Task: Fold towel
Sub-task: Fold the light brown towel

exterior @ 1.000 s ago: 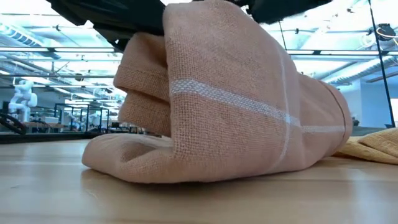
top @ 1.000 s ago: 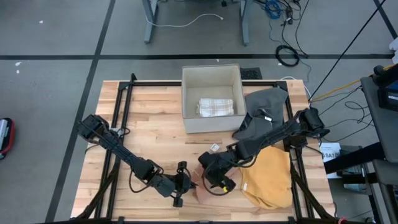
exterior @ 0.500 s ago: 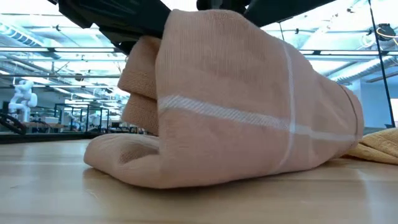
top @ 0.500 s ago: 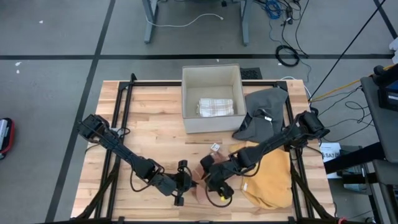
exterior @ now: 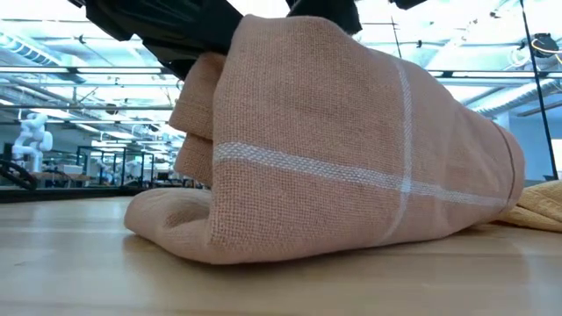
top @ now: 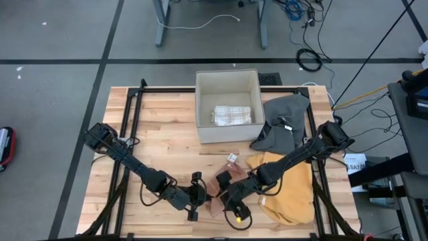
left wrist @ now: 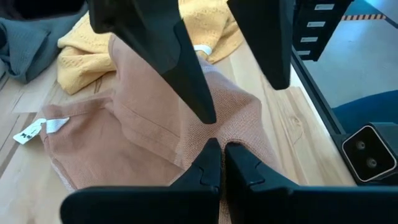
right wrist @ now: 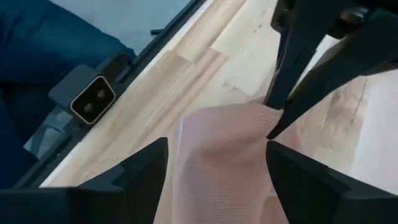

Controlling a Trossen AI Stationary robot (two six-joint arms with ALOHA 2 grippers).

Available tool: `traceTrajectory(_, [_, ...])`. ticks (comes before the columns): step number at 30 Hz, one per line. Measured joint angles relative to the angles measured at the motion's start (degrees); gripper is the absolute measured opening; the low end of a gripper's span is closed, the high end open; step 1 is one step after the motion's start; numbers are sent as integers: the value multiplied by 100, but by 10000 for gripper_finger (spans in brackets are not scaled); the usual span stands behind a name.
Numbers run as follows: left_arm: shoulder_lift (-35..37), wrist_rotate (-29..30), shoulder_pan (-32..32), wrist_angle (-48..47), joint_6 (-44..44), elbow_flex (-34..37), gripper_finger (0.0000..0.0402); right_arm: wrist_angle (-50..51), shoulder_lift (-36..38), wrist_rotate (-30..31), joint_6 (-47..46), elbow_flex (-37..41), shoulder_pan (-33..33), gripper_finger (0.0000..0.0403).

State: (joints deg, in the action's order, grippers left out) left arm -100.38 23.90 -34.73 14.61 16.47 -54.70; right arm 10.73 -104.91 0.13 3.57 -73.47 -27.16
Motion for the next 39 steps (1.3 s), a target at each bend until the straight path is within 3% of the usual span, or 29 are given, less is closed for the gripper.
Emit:
traceTrajectory(5, [-2, 0, 20, 2, -1, 0, 3, 30, -8, 667, 56, 2, -70, 258])
traceTrajectory(11, [-2, 0, 21, 0, 4, 0, 3, 41, -210, 315, 243, -5, -44, 265])
traceTrajectory(17, [-2, 0, 21, 4, 7, -2, 3, 16, -386, 188, 18, 0, 46, 326])
traceTrajectory(20, [-2, -14, 21, 44, 7, -2, 3, -25, -386, 444, 13, 0, 75, 348])
traceTrajectory(29, [-2, -95, 21, 194, 4, -4, 3, -54, -460, 609, 248, 2, 222, 352])
traceTrajectory(33, [-2, -101, 21, 205, 6, -4, 3, -68, -478, 570, 173, 2, 317, 332])
traceTrajectory(39, [-2, -102, 21, 257, -28, -4, 3, -75, -506, 211, 202, 2, 405, 249])
